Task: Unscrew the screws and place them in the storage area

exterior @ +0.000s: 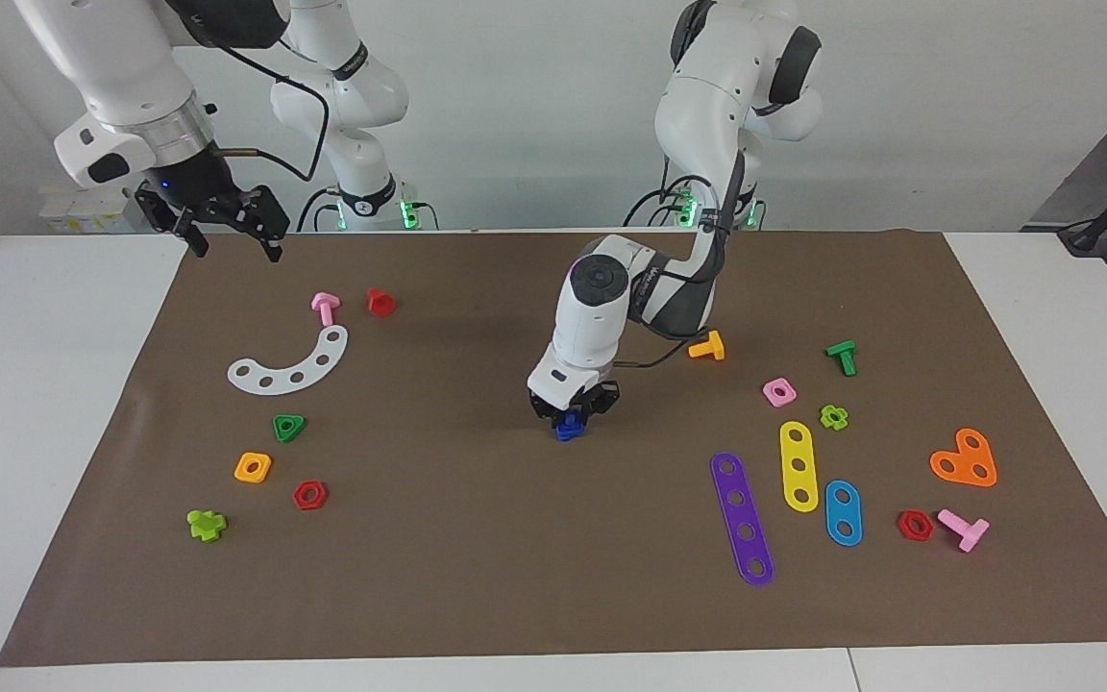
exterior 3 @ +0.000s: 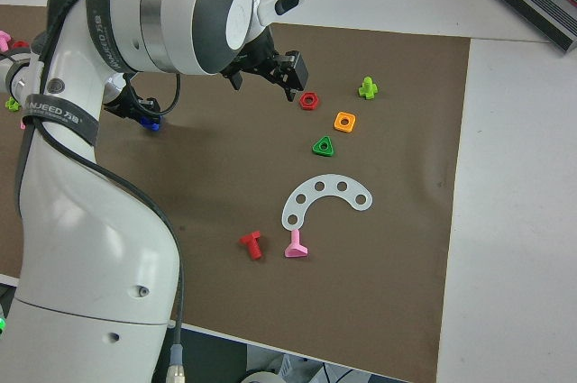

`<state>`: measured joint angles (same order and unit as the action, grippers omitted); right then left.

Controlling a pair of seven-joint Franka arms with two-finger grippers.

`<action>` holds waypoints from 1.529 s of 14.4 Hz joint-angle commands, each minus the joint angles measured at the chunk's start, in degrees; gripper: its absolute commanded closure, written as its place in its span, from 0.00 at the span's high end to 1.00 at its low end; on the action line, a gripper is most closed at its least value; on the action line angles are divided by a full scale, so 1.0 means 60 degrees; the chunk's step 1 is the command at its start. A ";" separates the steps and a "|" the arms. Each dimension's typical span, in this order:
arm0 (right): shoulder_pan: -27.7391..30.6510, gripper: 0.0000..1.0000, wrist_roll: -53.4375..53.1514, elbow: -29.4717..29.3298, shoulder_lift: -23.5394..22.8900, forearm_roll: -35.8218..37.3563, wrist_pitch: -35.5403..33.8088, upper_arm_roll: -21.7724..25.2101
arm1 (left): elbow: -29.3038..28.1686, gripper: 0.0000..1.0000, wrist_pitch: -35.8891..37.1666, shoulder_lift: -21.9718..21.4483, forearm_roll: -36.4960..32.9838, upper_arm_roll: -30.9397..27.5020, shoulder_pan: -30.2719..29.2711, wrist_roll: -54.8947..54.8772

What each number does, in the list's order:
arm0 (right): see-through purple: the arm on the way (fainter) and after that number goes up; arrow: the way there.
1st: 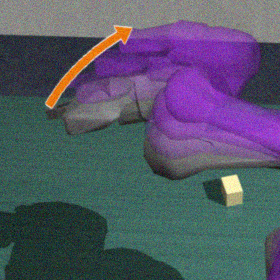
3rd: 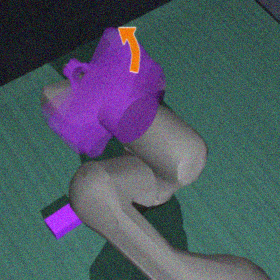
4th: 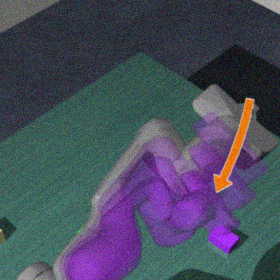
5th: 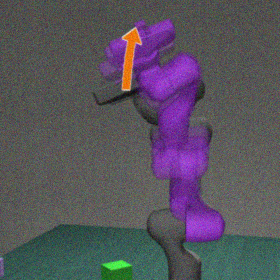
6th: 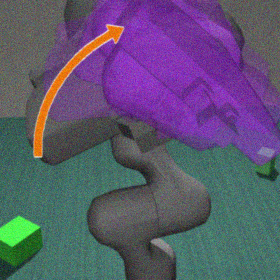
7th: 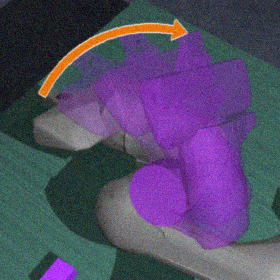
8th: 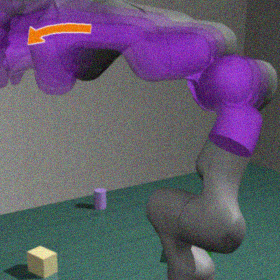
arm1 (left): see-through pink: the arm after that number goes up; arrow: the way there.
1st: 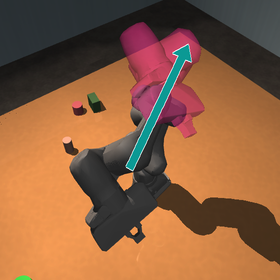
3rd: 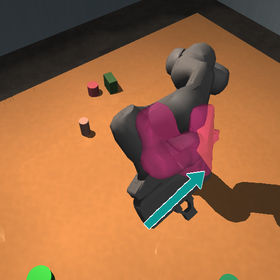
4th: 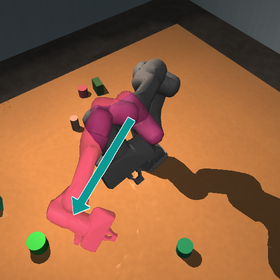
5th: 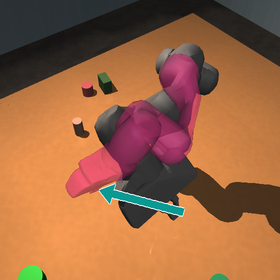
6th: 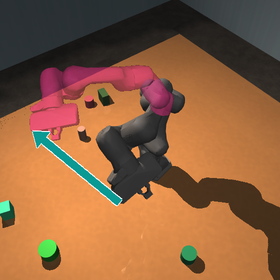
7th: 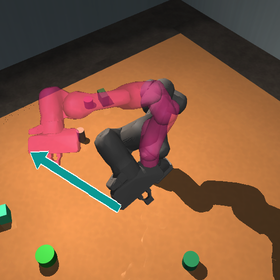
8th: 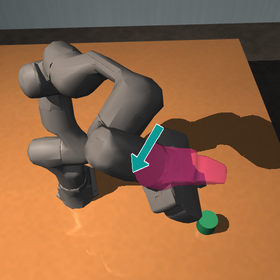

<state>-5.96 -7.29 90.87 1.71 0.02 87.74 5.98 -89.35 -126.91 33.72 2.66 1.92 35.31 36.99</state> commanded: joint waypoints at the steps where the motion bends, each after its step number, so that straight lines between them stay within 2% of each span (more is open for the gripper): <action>1: 0.0071 1.00 0.0248 0.0103 0.0125 -0.0179 -0.0092 -0.0030 | 0.0051 0.34 0.0203 -0.0053 -0.0195 -0.0130 0.0121 0.0119; 8: 0.0056 1.00 0.0248 0.0103 0.0125 -0.0179 -0.0092 -0.0030 | 0.1808 0.34 0.1916 0.0430 -0.0092 -0.0159 -0.0156 0.0133; 12: 0.0056 1.00 0.0248 0.0103 0.0125 -0.0179 -0.0092 -0.0030 | 0.2410 0.34 0.3161 0.0284 -0.0121 -0.0203 -0.1018 0.0031; 14: 0.0071 1.00 0.0248 0.0103 0.0125 -0.0179 -0.0092 -0.0030 | 0.2382 0.34 0.3252 0.0037 -0.0136 -0.0159 -0.1677 -0.0507; 16: 0.0056 1.00 0.0248 0.0103 0.0125 -0.0179 -0.0092 -0.0030 | 0.2091 0.34 0.3281 -0.0227 -0.0049 -0.0130 -0.2468 -0.1939; 20: 0.0056 1.00 0.0248 0.0103 0.0125 -0.0179 -0.0092 -0.0030 | 0.0262 0.34 0.2858 -0.0989 -0.0019 -0.0144 -0.3407 -0.4154; 22: 0.0056 1.00 0.0248 0.0103 0.0125 -0.0179 -0.0092 -0.0030 | -0.0690 0.34 0.2477 -0.1340 -0.0033 -0.0159 -0.3570 -0.4786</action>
<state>-5.96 -7.29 90.88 1.71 0.02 87.74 5.98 -84.56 -108.71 30.64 2.64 0.53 14.52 11.67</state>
